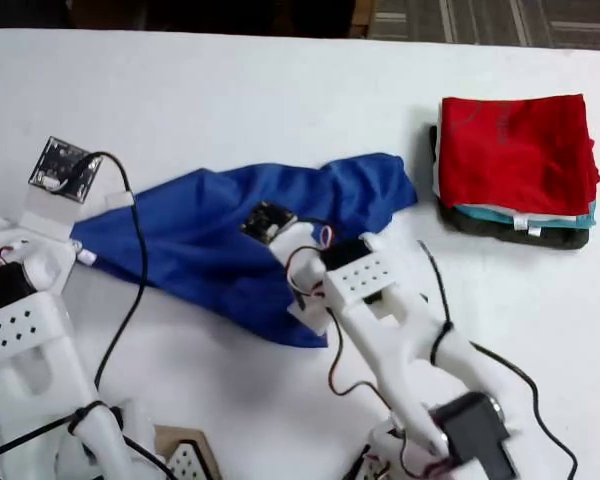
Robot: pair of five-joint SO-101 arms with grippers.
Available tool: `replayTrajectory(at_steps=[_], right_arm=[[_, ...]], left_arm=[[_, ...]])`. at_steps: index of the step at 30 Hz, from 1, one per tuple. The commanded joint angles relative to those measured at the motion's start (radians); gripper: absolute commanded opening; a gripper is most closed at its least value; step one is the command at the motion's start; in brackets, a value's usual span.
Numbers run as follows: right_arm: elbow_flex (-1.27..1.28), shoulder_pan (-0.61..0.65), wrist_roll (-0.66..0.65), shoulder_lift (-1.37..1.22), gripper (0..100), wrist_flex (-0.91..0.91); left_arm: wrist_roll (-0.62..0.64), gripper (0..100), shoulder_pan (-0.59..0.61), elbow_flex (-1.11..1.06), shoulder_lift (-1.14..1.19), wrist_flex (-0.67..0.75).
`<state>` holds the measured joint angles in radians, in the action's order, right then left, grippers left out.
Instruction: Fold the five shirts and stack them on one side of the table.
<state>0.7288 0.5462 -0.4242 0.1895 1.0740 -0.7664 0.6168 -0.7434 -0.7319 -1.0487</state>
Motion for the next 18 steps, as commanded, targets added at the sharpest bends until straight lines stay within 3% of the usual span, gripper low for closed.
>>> replayTrajectory(at_steps=[1,5,9,18], right_arm=[[-0.063,0.002,0.035,-0.091,19.7,-0.03],[-0.127,0.021,0.035,-0.183,18.6,0.047],[-0.199,0.022,0.037,-0.205,1.9,0.084],[-0.46,0.019,0.037,-0.159,1.8,0.277]], left_arm=[[-0.008,3,0.011,0.004,-0.002,0.015],[-0.008,3,0.021,0.004,-0.002,0.018],[-0.008,3,0.021,0.004,-0.002,0.017],[-0.008,3,0.021,0.004,-0.002,0.015]])
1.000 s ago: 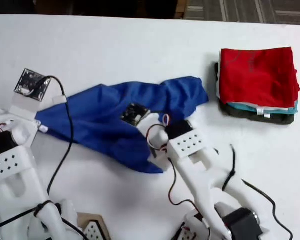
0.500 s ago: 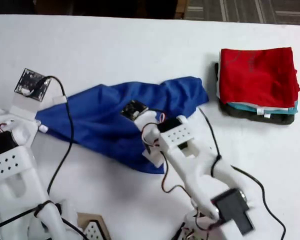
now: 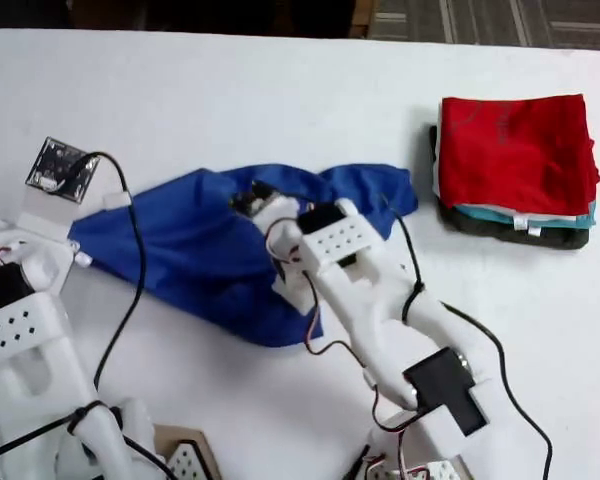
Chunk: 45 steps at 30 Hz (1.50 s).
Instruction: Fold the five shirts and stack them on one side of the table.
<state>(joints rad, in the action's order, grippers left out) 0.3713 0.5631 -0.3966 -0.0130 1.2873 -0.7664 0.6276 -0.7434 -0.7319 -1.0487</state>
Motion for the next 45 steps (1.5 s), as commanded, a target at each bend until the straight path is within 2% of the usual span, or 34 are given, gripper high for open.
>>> replayTrajectory(at_steps=[1,9,14,16,19,25,34,38,45], right_arm=[[-0.127,0.002,0.009,0.062,1.8,0.084],[-0.187,-0.036,0.0,0.222,1.8,0.119],[-0.255,-0.223,0.0,0.321,1.8,0.09],[-0.301,-0.312,0.008,0.358,1.8,0.074],[-0.359,-0.369,0.008,0.409,1.8,0.028],[-0.393,-0.367,0.006,0.483,1.8,-0.058],[-0.462,-0.435,-0.002,0.75,1.8,-0.077],[-0.514,-0.478,-0.002,0.862,1.8,-0.079],[-0.577,-0.524,-0.002,0.981,1.8,-0.082]], left_arm=[[-0.008,3,0.011,0.004,-0.002,0.015],[-0.006,3,0.011,0.005,-0.005,0.015],[0.011,3,0.005,0.022,-0.011,0.012],[0.071,3,0.003,0.059,-0.011,-0.012],[0.167,3,-0.029,0.189,-0.011,-0.103],[0.304,3,-0.172,0.503,-0.011,-0.31],[0.331,3,-0.219,0.848,-0.011,-0.457],[0.384,3,-0.218,0.967,-0.011,-0.52],[0.384,3,-0.218,1.129,-0.011,-0.565]])
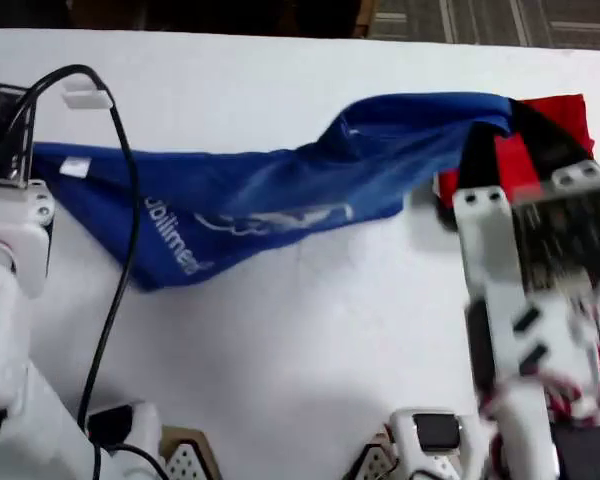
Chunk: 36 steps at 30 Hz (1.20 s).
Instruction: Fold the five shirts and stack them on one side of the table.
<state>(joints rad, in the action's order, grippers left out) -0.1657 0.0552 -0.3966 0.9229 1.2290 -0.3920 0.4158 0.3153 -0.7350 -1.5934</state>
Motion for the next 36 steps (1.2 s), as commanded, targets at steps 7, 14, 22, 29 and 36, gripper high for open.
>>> replayTrajectory(at_steps=[7,14,22,29,36], right_arm=[[-0.041,-0.016,-0.002,0.154,1.8,-0.024],[-0.041,-0.091,-0.002,0.286,1.8,-0.071],[-0.064,-0.127,0.0,0.361,1.8,-0.12],[-0.084,-0.12,0.008,0.321,1.8,-0.124],[-0.075,-0.099,0.009,0.061,1.8,-0.147]], left_arm=[[0.009,3,-0.008,0.24,-0.008,-0.109],[0.009,3,-0.003,0.292,-0.018,-0.152],[0.008,3,-0.006,0.285,-0.121,-0.144],[0.008,3,-0.008,0.285,-0.123,-0.133],[0.009,3,-0.008,-0.021,-0.123,0.077]])
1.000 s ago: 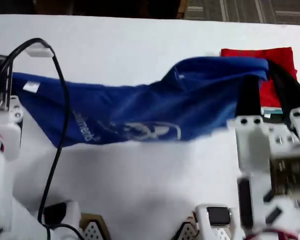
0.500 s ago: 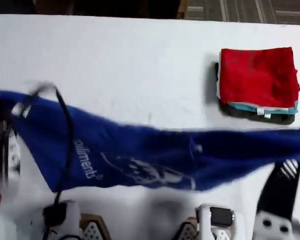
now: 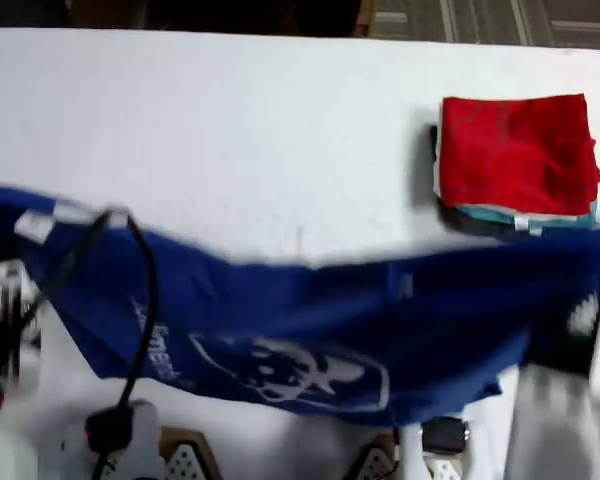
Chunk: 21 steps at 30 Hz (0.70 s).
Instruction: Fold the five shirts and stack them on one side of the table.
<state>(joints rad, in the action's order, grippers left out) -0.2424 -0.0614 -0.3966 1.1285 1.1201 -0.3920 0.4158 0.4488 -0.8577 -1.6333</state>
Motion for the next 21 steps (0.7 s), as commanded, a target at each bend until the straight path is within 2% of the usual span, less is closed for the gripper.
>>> replayTrajectory(at_steps=[1,7,12,15,21], right_arm=[[0.014,0.036,0.009,-0.196,1.8,-0.053],[0.114,0.117,0.009,-0.495,1.8,-0.151],[0.066,0.116,0.009,-0.714,1.8,-0.263],[-0.025,0.116,0.008,-0.809,1.8,-0.254],[-0.158,0.116,0.008,-0.964,1.8,-0.208]], left_arm=[[0.009,3,-0.008,-0.231,0.0,0.17],[0.006,3,-0.009,-0.657,0.002,0.552],[0.003,3,-0.044,-0.855,0.02,0.836],[0.002,3,-0.075,-0.822,0.11,0.872],[0.003,3,-0.084,-0.565,0.404,0.836]])
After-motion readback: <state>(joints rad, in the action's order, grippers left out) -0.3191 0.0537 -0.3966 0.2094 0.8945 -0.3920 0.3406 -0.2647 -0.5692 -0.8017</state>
